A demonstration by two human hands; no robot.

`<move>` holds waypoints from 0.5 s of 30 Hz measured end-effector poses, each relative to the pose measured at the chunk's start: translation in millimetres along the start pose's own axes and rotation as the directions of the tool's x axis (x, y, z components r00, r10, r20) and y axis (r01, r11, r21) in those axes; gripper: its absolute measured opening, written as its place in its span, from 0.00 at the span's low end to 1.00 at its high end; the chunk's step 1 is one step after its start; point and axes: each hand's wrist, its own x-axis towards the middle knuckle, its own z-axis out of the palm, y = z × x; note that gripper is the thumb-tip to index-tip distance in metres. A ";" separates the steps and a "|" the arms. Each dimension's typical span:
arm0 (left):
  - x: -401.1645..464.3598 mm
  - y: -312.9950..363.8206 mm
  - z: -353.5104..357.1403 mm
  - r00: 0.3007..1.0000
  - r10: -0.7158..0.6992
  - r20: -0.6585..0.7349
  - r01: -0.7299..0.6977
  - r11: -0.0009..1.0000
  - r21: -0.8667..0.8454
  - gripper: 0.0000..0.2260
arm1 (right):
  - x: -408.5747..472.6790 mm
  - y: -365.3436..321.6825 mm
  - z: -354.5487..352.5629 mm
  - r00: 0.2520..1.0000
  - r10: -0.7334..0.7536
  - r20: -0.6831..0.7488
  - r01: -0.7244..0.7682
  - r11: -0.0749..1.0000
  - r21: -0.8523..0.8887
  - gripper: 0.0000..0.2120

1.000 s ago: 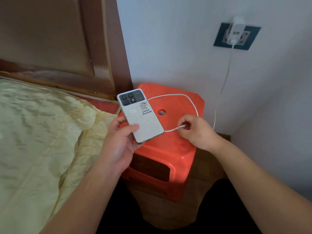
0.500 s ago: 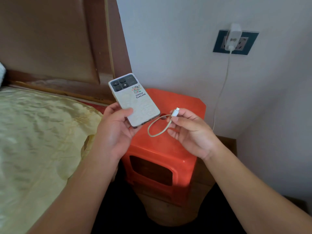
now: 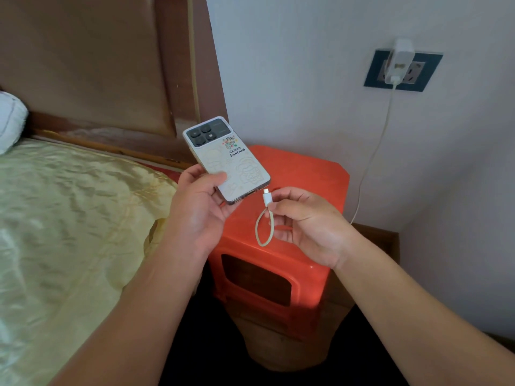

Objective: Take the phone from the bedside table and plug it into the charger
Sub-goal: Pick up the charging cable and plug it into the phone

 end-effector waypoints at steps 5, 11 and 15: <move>-2.8 -4.9 -4.6 1.000 0.014 0.003 -0.014 1.000 0.021 0.12 | -2.3 7.7 6.8 0.994 0.090 0.057 -0.091 0.996 0.017 0.06; -7.8 -9.7 -8.3 1.000 0.012 -0.008 -0.012 0.999 0.041 0.12 | -3.1 11.8 8.9 0.993 0.110 0.036 -0.110 0.994 0.019 0.05; -8.2 -13.0 -12.0 1.000 0.015 -0.005 -0.015 0.999 0.038 0.12 | -4.3 13.7 10.1 0.992 0.119 0.037 -0.119 0.993 0.005 0.06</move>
